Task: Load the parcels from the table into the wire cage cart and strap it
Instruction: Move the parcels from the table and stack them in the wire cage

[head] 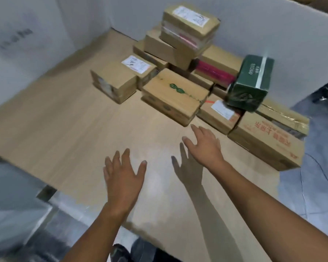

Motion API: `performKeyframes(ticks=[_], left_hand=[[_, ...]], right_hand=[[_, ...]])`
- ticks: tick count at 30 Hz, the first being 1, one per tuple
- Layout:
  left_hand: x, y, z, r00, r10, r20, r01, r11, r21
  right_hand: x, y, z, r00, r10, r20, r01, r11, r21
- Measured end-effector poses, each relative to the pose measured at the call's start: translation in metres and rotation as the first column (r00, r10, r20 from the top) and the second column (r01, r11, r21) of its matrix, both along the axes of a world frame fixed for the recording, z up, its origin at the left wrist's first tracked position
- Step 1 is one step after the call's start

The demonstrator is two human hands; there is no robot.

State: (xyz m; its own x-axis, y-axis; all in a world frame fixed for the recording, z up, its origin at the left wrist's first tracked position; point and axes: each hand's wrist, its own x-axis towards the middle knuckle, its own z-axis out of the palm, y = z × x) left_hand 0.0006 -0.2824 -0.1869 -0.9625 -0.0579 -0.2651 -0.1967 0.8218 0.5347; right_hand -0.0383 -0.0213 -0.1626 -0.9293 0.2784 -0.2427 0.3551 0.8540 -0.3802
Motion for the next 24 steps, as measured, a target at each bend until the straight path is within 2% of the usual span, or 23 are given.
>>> performKeyframes(ticks=[4, 6, 9, 13, 18, 22, 24], left_hand=[[-0.07, 0.066, -0.02, 0.998, -0.063, 0.012, 0.063, 0.998, 0.0], [-0.101, 0.106, -0.027, 0.99, -0.109, -0.094, 0.103, 0.992, -0.066], [-0.148, 0.168, -0.037, 0.918, -0.314, -0.243, 0.261, 0.938, -0.228], [-0.194, 0.222, -0.053, 0.918, -0.364, -0.157, 0.327, 0.919, -0.22], [-0.195, 0.212, -0.06, 0.932, -0.356, -0.07, 0.332, 0.915, -0.23], [-0.197, 0.212, -0.045, 0.944, -0.33, 0.02, 0.327, 0.924, -0.2], [-0.204, 0.219, -0.037, 0.95, -0.311, 0.01, 0.308, 0.934, -0.183]], right_hand=[[-0.046, 0.043, -0.008, 0.997, -0.054, -0.049, 0.055, 0.998, 0.021], [-0.069, 0.064, -0.014, 0.993, -0.079, -0.083, 0.081, 0.996, 0.021], [-0.101, 0.095, -0.023, 0.988, -0.126, -0.093, 0.128, 0.992, 0.007], [-0.137, 0.127, -0.034, 0.982, -0.102, -0.16, 0.095, 0.994, -0.052], [-0.165, 0.146, -0.051, 0.969, -0.023, -0.245, -0.022, 0.983, -0.183], [-0.19, 0.143, -0.061, 0.961, 0.009, -0.276, -0.062, 0.981, -0.183], [-0.21, 0.142, -0.062, 0.971, 0.027, -0.238, -0.055, 0.992, -0.111]])
